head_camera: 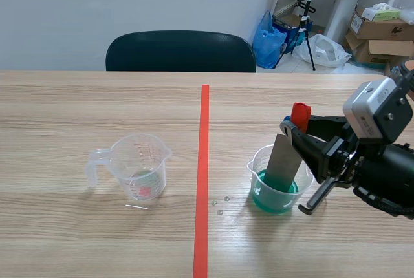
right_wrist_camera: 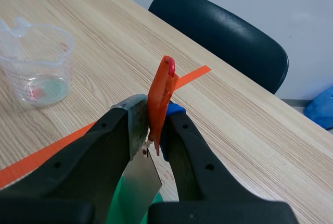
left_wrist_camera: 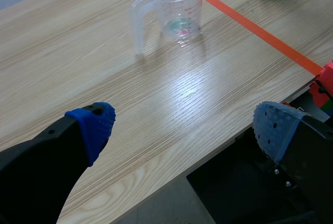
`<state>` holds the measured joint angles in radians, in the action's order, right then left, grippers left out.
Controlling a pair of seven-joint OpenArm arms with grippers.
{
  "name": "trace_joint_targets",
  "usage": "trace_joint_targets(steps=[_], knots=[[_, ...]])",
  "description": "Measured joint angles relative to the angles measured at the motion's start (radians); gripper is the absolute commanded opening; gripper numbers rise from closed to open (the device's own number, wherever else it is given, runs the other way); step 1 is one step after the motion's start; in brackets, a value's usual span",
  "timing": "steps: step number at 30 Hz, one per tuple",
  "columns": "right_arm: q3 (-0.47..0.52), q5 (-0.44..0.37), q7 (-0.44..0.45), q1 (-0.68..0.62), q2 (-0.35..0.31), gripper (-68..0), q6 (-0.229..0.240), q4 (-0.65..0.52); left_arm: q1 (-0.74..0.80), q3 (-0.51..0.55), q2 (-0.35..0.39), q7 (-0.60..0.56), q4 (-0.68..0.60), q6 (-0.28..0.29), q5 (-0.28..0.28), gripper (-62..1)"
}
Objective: Do the redox reaction experiment
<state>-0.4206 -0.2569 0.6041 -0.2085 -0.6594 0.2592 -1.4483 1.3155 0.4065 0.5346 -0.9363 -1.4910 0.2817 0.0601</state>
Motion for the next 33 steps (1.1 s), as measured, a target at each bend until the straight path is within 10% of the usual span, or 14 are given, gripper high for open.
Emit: trace_joint_targets(steps=[33], knots=[[0.111,-0.004,-0.049,-0.096,-0.037,-65.6,0.004,-0.169,0.0,0.0,0.0,0.0,0.0,0.0,0.0,-4.3]])
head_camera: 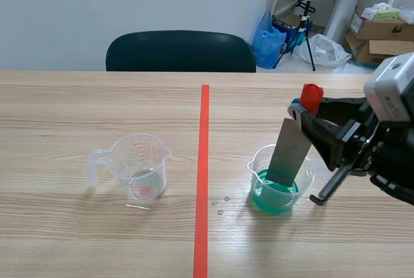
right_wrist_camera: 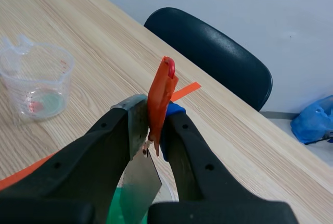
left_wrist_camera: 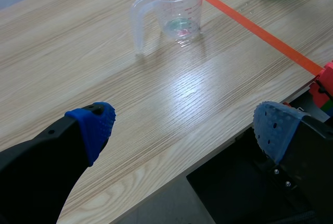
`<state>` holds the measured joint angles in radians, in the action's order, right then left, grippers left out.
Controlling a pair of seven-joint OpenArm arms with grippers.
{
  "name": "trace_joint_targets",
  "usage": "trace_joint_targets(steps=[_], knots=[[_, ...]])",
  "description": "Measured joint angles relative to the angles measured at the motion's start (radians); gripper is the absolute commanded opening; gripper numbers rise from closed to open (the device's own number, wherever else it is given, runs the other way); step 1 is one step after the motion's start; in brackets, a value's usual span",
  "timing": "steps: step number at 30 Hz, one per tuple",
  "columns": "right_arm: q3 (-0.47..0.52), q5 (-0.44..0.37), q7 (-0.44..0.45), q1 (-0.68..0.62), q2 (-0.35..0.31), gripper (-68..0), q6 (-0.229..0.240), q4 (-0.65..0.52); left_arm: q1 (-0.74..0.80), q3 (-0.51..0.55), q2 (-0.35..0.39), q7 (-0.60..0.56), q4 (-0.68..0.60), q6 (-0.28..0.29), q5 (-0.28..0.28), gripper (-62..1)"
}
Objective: Do the redox reaction experiment
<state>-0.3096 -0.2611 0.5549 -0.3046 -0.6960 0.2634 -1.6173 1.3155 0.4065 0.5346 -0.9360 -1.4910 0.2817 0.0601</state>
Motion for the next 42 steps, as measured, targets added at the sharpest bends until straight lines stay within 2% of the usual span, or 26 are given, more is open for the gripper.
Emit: trace_joint_targets(steps=[7,9,12,20,23,26,29,37,42], knots=[[0.067,0.0,-0.045,-0.06,-0.033,-65.6,0.0,-0.113,0.0,0.0,0.0,0.0,0.0,0.0,0.0,-4.3],[0.091,-0.002,-0.091,-0.078,-0.033,-65.6,0.0,-0.152,0.0,0.0,0.0,0.0,0.0,0.0,0.0,-4.3],[0.128,-0.037,-0.151,-0.105,-0.033,-65.6,0.003,-0.208,0.0,0.0,0.0,0.0,0.0,0.0,0.0,-4.3],[0.203,-0.056,-0.228,-0.16,-0.033,-65.6,0.006,-0.336,0.0,0.0,0.0,0.0,0.0,0.0,0.0,-4.3],[0.22,-0.096,-0.256,-0.172,-0.033,-65.6,0.007,-0.373,0.0,0.0,0.0,0.0,0.0,0.0,0.0,-4.3],[0.233,-0.122,-0.291,-0.173,-0.033,-65.6,0.01,-0.396,0.0,0.0,0.0,0.0,0.0,0.0,0.0,-4.3],[0.251,-0.135,-0.33,-0.173,-0.033,-65.6,0.031,-0.418,0.0,0.0,0.0,0.0,0.0,0.0,0.0,-4.3],[0.289,-0.182,-0.408,-0.173,-0.033,-65.6,0.03,-0.456,0.0,0.0,0.0,0.0,0.0,0.0,0.0,-4.3],[0.301,-0.182,-0.408,-0.173,-0.033,-65.6,0.029,-0.458,0.0,0.0,0.0,0.0,0.0,0.0,0.0,-4.3]])
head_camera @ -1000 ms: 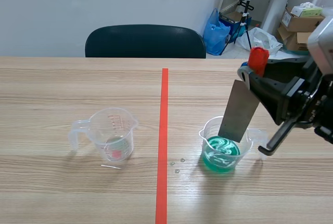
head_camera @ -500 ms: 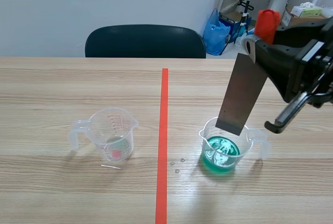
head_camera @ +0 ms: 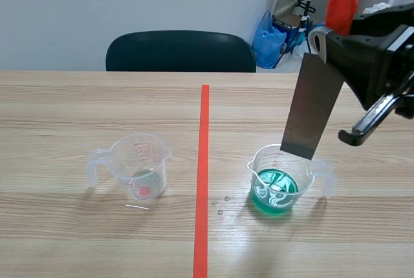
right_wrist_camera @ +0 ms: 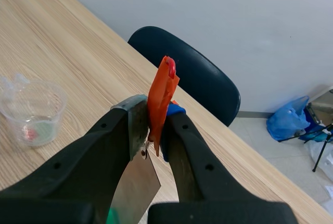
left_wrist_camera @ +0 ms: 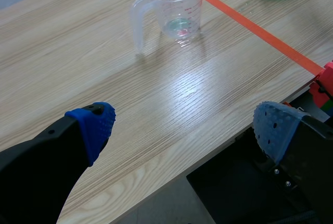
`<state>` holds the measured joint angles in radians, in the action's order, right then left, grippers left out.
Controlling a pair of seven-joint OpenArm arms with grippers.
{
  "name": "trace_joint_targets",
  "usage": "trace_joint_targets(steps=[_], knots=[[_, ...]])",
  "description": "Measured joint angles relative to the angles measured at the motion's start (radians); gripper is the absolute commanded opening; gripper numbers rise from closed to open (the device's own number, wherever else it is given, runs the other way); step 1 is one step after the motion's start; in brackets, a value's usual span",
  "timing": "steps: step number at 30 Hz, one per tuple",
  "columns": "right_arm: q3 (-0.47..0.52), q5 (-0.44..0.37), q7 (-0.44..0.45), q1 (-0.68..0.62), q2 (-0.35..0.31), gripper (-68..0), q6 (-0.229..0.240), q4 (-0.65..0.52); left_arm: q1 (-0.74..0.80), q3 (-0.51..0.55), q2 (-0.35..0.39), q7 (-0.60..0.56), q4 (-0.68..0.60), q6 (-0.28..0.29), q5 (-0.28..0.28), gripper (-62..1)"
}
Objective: Do the redox reaction experiment
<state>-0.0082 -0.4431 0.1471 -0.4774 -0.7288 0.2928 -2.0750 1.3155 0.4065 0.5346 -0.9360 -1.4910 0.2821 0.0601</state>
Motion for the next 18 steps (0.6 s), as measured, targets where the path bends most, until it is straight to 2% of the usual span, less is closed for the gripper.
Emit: trace_joint_targets(steps=[18], knots=[[0.011,0.0,-0.003,0.0,0.0,-65.6,0.0,0.0,0.0,0.0,0.0,0.0,0.0,0.0,0.0,-4.3]])
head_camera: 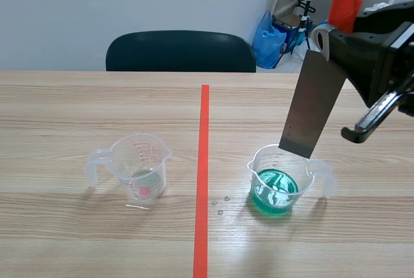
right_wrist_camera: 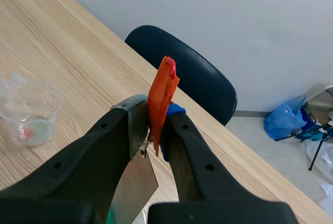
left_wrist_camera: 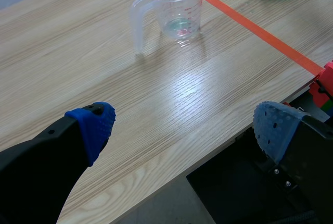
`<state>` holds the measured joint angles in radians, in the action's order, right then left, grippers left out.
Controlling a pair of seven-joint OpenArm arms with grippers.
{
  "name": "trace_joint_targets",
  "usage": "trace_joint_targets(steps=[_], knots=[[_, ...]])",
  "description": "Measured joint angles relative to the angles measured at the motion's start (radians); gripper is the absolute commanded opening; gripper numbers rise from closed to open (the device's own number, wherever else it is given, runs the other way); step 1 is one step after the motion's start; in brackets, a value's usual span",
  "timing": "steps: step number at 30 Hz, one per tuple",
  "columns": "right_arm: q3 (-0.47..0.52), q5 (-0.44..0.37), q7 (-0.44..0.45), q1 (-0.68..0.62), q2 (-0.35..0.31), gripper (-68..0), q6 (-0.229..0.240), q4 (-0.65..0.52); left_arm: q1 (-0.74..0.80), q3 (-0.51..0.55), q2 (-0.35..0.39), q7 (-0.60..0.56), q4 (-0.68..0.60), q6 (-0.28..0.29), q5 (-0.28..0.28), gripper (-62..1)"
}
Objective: Do the redox reaction experiment
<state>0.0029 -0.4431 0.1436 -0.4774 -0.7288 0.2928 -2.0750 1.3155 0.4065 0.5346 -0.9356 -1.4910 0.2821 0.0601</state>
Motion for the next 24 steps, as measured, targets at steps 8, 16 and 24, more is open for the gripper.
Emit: trace_joint_targets(steps=[8,16,24], knots=[[0.0,0.0,0.0,0.0,0.0,-65.6,0.0,0.0,0.0,0.0,0.0,0.0,0.0,0.0,0.0,-4.3],[0.0,0.0,-0.015,0.0,0.0,-65.6,0.0,0.0,0.0,0.0,0.0,0.0,0.0,0.0,0.0,-4.3],[0.0,0.0,-0.015,0.0,0.0,-65.6,0.0,0.0,0.0,0.0,0.0,0.0,0.0,0.0,0.0,-4.3]])
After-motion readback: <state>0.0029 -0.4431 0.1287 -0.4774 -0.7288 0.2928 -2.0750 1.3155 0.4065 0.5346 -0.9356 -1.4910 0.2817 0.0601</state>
